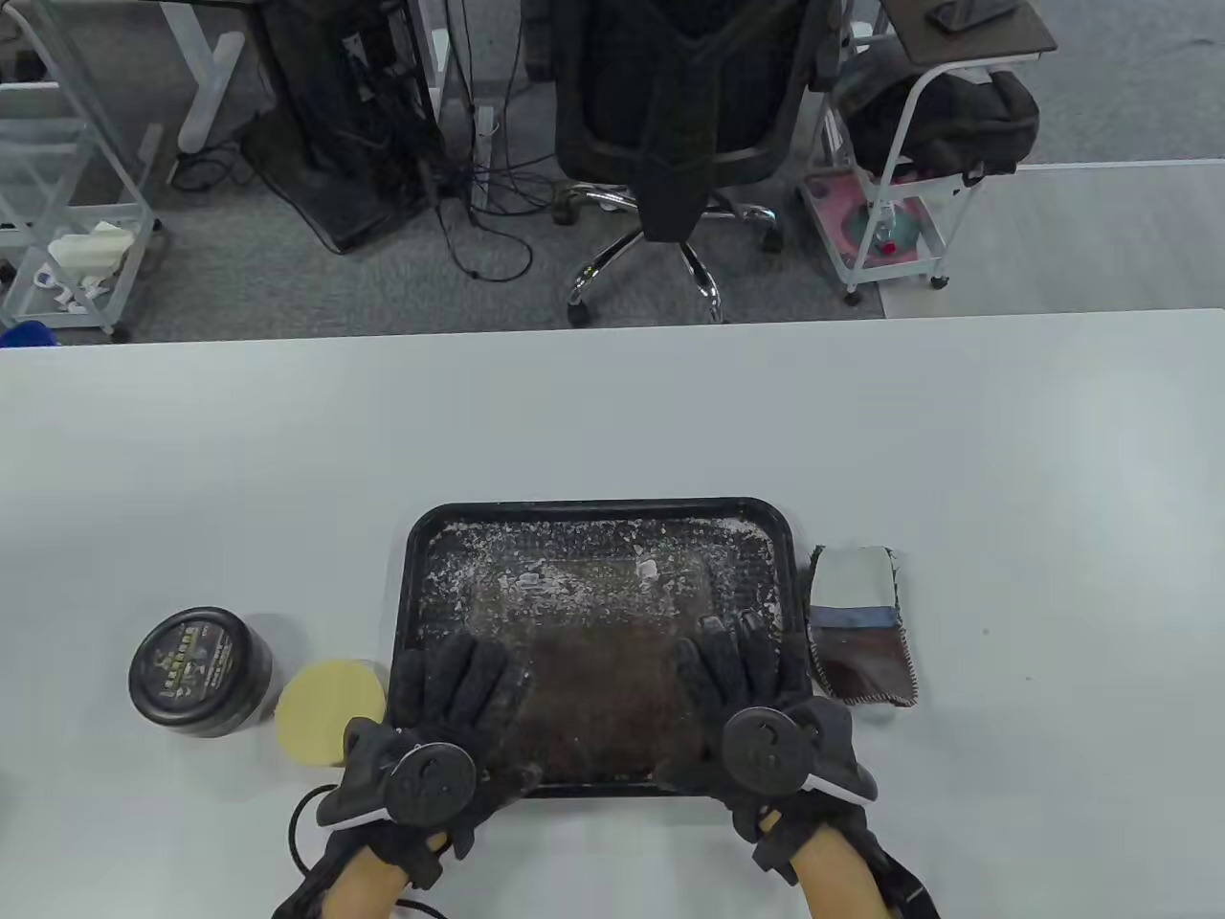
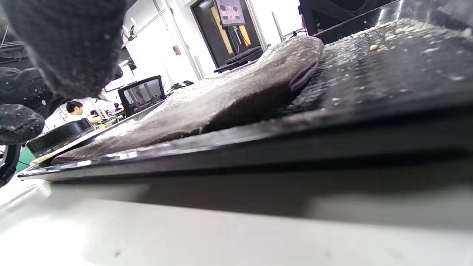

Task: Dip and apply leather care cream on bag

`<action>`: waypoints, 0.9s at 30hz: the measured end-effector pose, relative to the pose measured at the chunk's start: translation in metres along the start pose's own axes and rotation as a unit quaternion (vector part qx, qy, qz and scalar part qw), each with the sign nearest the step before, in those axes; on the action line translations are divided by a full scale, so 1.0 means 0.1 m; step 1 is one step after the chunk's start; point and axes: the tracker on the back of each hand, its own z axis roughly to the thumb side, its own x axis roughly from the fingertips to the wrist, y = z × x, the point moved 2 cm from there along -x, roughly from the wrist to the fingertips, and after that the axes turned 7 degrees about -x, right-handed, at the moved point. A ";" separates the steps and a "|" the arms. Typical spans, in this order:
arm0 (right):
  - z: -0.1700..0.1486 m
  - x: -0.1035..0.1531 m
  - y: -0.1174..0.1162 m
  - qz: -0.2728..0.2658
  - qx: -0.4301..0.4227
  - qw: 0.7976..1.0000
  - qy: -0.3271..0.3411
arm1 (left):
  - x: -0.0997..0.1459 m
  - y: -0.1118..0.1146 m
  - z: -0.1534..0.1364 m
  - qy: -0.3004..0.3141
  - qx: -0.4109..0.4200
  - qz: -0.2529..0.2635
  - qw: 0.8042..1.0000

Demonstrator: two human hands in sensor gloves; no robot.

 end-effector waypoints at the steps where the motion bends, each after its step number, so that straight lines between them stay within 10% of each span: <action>1: 0.01 0.00 0.00 -0.001 0.001 1.000 0.001 | 0.00 0.00 0.00 0.000 -0.001 -0.001 1.000; 13: -0.05 0.06 0.18 -0.044 -0.021 0.999 -0.008 | 0.04 -0.02 -0.05 -0.012 0.003 0.002 1.000; 22: -0.52 0.53 0.93 -0.242 -0.004 0.969 -0.048 | 0.06 -0.06 -0.08 -0.021 0.005 0.010 1.000; 27: -0.84 0.64 1.06 -0.248 -0.033 0.963 -0.105 | 0.05 -0.06 -0.09 -0.020 0.007 0.010 1.000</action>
